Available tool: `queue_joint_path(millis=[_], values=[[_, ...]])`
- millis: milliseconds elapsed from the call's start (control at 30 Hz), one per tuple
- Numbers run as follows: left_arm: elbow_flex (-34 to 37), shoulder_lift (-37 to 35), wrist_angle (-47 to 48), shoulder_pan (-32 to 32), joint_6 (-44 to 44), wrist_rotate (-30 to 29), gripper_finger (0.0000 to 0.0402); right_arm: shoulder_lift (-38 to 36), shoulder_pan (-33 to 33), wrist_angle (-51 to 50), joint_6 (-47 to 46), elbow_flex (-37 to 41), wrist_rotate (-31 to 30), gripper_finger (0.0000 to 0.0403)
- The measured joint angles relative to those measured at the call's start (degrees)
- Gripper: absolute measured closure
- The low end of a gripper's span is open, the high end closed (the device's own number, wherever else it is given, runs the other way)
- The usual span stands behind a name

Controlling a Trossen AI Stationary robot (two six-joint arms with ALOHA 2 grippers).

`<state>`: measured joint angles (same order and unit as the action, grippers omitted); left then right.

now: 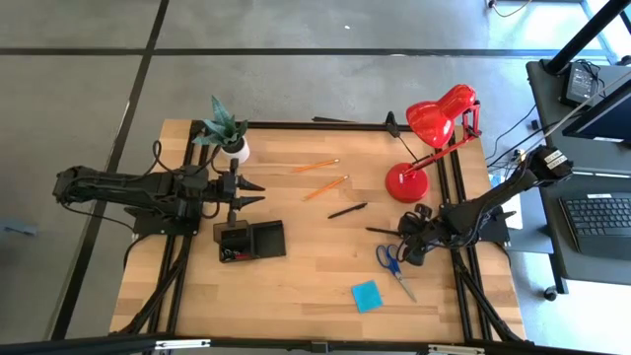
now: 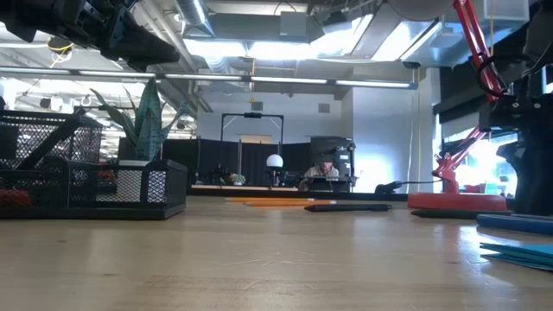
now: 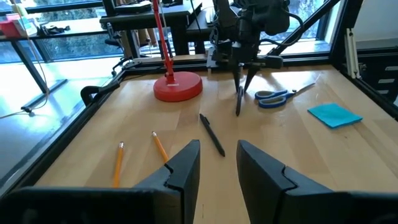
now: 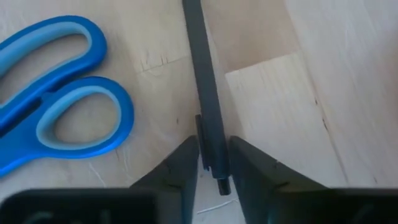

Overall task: Pick and place office supplies into organizer
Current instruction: Put the bottom black pen into the back left compartment of the desk organizer

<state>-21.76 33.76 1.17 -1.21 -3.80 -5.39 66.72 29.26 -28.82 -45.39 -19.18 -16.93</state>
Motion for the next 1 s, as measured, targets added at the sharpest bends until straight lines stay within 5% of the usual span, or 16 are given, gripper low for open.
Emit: queue_joint_path(millis=[200, 567, 1000], values=[[0.00, 0.00, 0.00, 0.00, -0.01, 0.01, 0.0303, 0.00, 0.00, 0.36, 2.18, 0.00, 0.00, 0.0352], [0.00, 0.00, 0.02, 0.02, -0.01, 0.02, 0.0302, -0.34, -0.07, -1.07, 2.15, -3.66, -1.19, 0.0350], [0.00, -0.01, 0.31, 0.02, -0.01, 0.04, 0.0306, -0.68, -1.69, -0.25, 14.51, -15.62, -12.82, 0.0363]])
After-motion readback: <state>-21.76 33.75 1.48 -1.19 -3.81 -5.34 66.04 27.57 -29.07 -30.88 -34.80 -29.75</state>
